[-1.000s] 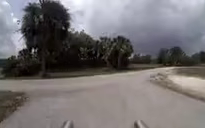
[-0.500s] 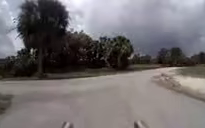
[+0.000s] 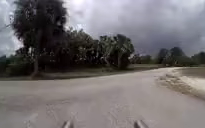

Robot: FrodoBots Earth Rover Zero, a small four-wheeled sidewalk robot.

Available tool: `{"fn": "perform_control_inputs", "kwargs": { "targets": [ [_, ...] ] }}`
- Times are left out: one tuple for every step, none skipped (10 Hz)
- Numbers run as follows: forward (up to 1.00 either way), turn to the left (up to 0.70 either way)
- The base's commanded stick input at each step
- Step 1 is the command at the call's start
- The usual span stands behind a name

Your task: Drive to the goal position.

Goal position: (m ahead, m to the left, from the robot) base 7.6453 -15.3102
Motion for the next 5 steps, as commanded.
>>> {"fn": "perform_control_inputs", "kwargs": {
  "targets": [
    [0.85, 0.00],
    [0.85, -0.07],
    [0.85, -0.20],
    [0.85, -0.31],
    [0.85, -0.34]
  ]
}}
